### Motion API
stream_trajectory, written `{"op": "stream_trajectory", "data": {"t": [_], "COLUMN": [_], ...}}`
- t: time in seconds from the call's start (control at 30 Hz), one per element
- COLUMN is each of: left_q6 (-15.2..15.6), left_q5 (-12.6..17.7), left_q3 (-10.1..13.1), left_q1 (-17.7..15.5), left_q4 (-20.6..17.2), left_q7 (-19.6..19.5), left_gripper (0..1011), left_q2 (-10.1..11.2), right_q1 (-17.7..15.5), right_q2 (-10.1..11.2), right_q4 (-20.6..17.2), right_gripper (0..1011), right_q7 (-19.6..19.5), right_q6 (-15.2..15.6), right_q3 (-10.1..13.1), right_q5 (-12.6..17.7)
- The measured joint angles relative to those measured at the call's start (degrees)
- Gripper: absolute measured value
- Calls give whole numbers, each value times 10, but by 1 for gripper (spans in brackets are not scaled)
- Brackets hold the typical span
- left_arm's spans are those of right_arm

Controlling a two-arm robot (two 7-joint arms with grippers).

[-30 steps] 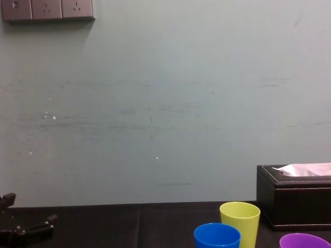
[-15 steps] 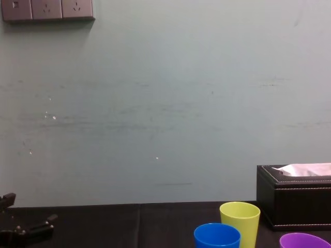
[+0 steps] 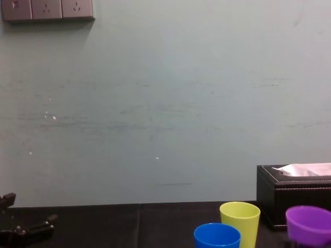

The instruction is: Stack the three plastic cups sequentially using one hand.

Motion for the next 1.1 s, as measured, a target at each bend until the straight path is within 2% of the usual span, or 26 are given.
{"op": "stream_trajectory", "data": {"t": [0.3, 0.57, 0.77, 1.1], "left_q6": [0, 0, 0, 0], "left_q5": [0, 0, 0, 0], "left_q3": [0, 0, 0, 0], "left_q1": [0, 0, 0, 0], "left_q4": [0, 0, 0, 0], "left_q7": [0, 0, 0, 0], "left_gripper": [1000, 1000, 1000, 1000], "left_q2": [0, 0, 0, 0], "right_q1": [31, 73, 99, 149], "right_q2": [1, 8, 9, 7], "right_q4": [-32, -41, -30, 14], "right_gripper": [716, 716, 716, 716], "right_q7": [22, 33, 33, 32], "right_q6": [61, 105, 115, 115], "right_q3": [12, 5, -7, -35], "right_q5": [34, 58, 61, 57]}}
